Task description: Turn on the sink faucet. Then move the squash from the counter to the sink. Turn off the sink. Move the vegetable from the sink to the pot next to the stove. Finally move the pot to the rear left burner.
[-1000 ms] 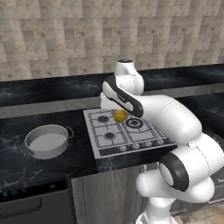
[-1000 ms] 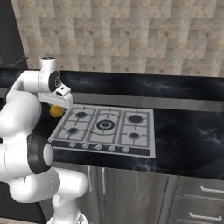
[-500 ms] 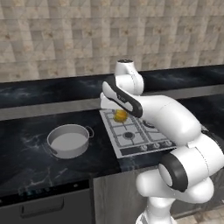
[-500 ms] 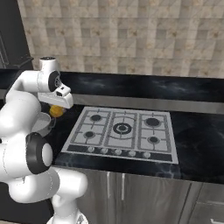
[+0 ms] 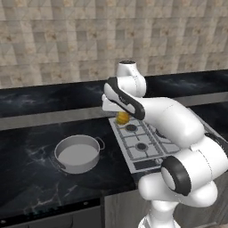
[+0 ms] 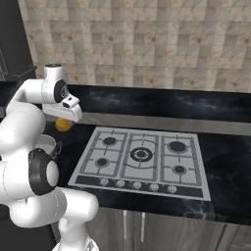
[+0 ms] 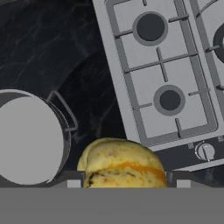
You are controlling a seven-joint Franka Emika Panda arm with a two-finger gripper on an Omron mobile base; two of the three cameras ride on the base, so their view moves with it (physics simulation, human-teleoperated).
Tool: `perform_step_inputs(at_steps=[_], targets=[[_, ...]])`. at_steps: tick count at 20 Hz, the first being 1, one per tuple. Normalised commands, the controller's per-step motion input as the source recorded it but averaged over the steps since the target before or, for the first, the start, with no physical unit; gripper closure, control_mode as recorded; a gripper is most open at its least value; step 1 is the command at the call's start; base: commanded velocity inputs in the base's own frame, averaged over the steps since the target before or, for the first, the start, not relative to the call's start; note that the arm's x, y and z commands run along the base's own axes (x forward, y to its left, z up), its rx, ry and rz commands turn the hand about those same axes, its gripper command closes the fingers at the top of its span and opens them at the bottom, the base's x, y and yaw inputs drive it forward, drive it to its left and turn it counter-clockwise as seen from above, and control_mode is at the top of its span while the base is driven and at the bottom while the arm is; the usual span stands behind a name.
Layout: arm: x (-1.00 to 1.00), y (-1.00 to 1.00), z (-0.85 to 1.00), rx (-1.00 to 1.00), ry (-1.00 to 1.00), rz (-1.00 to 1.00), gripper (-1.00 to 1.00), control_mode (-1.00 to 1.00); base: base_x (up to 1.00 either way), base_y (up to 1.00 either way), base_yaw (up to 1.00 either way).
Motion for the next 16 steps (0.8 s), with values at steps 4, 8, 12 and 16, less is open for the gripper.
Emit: perform_step_inputs(at_steps=[4,8,12,16], targets=[[0.0,0.0,0.0,0.0,0.0,0.0,1.0,1.0,0.49,0.18,0.0],[0.0,0.0,0.0,0.0,0.0,0.0,1.0,1.0,0.23,0.15,0.0],[0.0,0.0,0.0,0.0,0.0,0.0,1.0,1.0,0.0,0.0,0.0],[0.0,0.0,0.0,0.0,0.0,0.0,1.0,1.0,0.0,0.0,0.0]])
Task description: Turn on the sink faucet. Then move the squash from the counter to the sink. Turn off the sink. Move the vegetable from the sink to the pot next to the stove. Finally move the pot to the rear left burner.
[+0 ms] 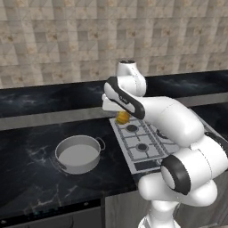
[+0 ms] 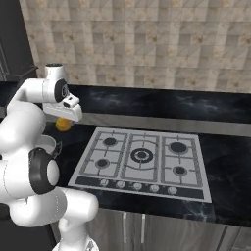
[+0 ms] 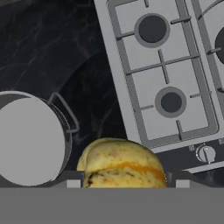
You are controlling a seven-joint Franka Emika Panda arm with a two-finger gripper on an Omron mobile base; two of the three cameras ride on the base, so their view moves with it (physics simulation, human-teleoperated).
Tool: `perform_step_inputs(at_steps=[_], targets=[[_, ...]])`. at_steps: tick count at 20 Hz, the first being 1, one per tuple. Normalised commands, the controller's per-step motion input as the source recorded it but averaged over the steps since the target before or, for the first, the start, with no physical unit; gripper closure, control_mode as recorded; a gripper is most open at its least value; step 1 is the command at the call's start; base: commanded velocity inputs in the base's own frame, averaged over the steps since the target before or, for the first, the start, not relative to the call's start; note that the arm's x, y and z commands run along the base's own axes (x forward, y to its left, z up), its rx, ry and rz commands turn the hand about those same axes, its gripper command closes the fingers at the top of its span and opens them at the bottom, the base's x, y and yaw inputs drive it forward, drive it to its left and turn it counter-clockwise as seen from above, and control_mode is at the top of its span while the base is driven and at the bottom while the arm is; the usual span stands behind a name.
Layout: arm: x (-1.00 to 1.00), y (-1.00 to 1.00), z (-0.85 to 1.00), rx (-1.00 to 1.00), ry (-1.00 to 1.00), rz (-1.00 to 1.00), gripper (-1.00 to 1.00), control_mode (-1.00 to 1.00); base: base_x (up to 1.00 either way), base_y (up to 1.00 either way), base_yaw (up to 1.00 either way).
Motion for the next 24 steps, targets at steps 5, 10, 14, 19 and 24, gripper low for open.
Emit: perform_step_inputs(at_steps=[5,10,14,19,24], targets=[[0.0,0.37,0.0,0.0,0.0,0.01,1.0,-1.0,0.0,0.0,0.0],[-0.01,0.88,-0.04,-0.02,0.0,0.04,1.0,-1.0,0.0,0.0,0.0],[-0.09,0.88,-0.23,-0.03,0.0,0.03,1.0,-1.0,0.0,0.0,0.0],[-0.02,0.65,-0.39,-0.01,-0.01,0.01,1.0,-1.0,0.0,0.0,0.0],[0.08,0.44,-0.39,0.0,-0.02,0.0,1.0,-1.0,0.0,0.0,0.0]])
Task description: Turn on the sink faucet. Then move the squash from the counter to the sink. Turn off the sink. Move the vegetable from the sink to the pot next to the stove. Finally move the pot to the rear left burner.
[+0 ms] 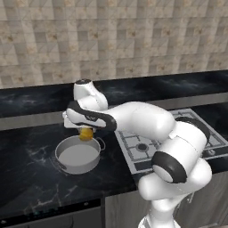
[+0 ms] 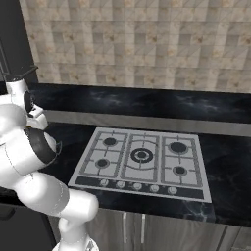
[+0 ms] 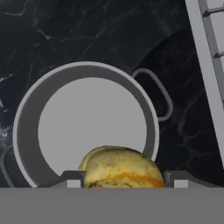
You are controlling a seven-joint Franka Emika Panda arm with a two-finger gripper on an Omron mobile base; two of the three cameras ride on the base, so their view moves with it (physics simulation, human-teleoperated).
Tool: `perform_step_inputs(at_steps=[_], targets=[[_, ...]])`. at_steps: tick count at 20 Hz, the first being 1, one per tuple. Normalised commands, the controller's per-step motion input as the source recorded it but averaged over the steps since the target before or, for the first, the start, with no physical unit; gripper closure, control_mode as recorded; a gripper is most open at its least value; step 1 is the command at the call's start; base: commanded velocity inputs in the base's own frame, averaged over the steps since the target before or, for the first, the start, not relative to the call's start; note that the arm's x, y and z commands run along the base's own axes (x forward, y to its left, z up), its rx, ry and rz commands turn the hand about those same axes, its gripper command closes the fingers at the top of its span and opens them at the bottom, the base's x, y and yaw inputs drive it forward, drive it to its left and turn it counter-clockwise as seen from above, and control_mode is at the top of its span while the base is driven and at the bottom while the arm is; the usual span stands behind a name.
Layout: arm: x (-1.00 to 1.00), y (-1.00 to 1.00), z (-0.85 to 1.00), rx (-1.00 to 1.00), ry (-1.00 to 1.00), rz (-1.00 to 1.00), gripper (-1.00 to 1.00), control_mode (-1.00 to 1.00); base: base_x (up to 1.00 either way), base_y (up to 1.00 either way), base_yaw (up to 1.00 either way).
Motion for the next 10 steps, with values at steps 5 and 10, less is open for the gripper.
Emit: perform_step_inputs(at_steps=[5,10], targets=[[0.01,0.32,-0.51,-0.02,-0.04,0.0,1.0,-1.0,0.0,0.0,0.0],[0.05,0.07,-0.64,0.0,-0.08,0.0,1.0,-1.0,0.0,0.0,0.0]])
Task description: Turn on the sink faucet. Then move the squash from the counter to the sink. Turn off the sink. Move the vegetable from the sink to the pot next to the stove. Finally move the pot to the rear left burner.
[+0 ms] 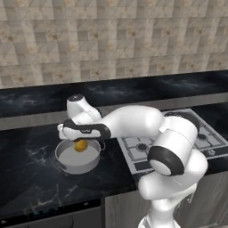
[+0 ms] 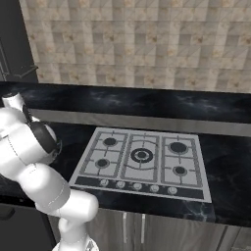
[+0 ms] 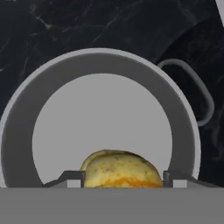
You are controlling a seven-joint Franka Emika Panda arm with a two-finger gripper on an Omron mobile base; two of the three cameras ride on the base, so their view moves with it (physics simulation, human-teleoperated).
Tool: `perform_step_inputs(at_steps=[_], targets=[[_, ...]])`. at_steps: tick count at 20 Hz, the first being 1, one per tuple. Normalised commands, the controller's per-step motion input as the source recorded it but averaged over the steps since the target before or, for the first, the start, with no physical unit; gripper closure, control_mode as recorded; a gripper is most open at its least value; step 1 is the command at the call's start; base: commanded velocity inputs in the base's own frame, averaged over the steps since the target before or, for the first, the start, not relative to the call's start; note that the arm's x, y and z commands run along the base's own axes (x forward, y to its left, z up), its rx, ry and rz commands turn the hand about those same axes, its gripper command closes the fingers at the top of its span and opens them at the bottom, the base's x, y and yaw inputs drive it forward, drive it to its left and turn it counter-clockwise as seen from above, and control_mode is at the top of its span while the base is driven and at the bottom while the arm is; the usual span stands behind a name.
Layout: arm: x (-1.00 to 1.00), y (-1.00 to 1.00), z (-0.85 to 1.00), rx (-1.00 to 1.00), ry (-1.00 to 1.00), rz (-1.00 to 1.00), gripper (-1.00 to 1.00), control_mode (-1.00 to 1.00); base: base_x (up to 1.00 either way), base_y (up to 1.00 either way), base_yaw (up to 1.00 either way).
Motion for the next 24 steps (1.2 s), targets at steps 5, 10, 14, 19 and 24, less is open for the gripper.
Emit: perform_step_inputs(at_steps=[5,10,14,19,24], targets=[[0.11,0.07,-0.51,0.0,-0.07,0.0,1.0,-1.0,0.0,0.0,0.0],[0.07,0.08,-0.29,0.0,-0.02,0.0,1.0,-1.0,0.0,0.0,0.0],[0.0,0.04,-0.16,0.0,0.02,0.0,1.0,-1.0,0.0,0.0,0.0],[0.01,0.0,-0.18,0.0,0.0,0.0,-1.0,-1.0,0.0,0.0,0.0],[0.0,0.0,0.0,0.01,0.0,0.0,-1.0,-1.0,0.0,0.0,0.0]])
